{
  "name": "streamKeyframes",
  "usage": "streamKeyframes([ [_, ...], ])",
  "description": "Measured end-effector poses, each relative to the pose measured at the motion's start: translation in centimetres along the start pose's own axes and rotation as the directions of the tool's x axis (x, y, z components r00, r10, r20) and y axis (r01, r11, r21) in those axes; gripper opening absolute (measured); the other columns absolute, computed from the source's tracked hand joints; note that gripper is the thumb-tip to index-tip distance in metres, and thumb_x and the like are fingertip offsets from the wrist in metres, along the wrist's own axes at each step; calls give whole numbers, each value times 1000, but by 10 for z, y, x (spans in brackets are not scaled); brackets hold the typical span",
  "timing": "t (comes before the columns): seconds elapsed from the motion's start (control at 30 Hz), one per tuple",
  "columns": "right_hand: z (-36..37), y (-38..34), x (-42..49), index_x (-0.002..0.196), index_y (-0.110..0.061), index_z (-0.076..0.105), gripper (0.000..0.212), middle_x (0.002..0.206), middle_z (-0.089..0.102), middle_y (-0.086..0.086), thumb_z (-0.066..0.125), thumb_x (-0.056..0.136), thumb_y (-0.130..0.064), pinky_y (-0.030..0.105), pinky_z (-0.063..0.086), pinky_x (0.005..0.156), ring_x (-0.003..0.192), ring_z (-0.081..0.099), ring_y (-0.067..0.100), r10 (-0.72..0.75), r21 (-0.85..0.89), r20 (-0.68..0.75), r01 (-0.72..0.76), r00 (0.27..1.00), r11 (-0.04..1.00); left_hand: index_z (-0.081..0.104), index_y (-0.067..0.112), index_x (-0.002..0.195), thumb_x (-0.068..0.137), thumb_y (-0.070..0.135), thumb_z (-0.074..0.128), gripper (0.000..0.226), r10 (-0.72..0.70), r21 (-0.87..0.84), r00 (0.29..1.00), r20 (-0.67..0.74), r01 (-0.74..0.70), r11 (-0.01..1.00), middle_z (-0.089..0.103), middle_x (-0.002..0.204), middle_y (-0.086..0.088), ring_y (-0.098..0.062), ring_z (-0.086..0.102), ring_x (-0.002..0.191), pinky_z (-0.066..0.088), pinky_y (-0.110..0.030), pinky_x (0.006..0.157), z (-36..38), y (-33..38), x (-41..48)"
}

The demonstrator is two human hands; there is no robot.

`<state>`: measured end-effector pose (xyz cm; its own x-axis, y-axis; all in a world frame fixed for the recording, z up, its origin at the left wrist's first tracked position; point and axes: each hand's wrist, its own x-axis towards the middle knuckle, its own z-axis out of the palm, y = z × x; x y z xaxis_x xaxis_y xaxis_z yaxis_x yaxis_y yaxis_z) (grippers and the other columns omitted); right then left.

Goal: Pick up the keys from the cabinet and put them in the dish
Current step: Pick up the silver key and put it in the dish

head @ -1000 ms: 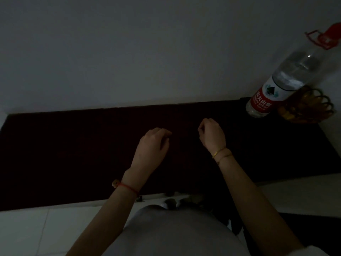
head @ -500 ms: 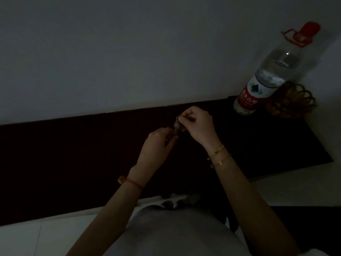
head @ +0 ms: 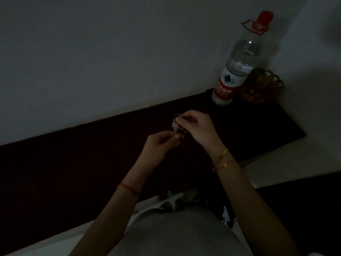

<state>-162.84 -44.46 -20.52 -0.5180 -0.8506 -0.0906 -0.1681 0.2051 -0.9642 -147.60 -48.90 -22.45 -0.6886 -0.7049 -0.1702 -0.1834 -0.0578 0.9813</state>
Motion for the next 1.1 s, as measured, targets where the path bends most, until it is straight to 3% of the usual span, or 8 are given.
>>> streamKeyframes([
  [0.2,-34,1,-11,91,-2,69,16,78,70,10,68,84,-17,18,50,56,65,63,12,-3,11,-106,5,994,1000,73,18,103,93,18,59,17,64,0,995,79,-64,998,69,79,12,4,61,73,50,-12,74,25,11,7],
  [0.33,-62,8,-17,91,-2,69,18,82,72,14,68,84,-18,14,50,54,66,65,12,-3,14,-171,5,985,1000,71,25,99,92,20,60,14,69,43,992,108,-74,996,71,86,4,0,64,76,52,-20,77,46,16,18],
  [0.47,-94,20,-20,88,-6,70,14,80,71,7,68,84,-19,13,49,54,66,65,10,18,26,-225,-13,974,1000,71,30,97,91,23,61,14,75,105,987,143,-90,990,74,92,-4,-7,66,79,55,-32,82,77,18,31],
  [0.63,-145,35,-13,82,-16,68,4,75,69,-1,69,83,-19,13,48,52,61,64,2,39,34,-244,-32,969,999,71,27,101,91,24,61,15,82,164,984,157,-108,980,72,84,4,-3,67,77,53,-24,77,126,24,55],
  [0.83,-218,44,7,85,-13,69,7,78,70,4,68,84,-20,15,49,55,66,64,9,17,-3,-238,-18,971,1000,70,30,106,92,29,59,17,69,186,983,170,-101,977,71,84,9,5,67,75,48,-6,62,188,43,90],
  [1.1,-292,54,39,95,-2,69,16,78,68,12,65,87,-15,21,50,57,64,62,14,-31,-40,-179,24,983,999,67,40,90,91,23,61,18,22,109,996,82,-30,994,71,83,13,8,66,73,49,-7,63,255,62,130],
])
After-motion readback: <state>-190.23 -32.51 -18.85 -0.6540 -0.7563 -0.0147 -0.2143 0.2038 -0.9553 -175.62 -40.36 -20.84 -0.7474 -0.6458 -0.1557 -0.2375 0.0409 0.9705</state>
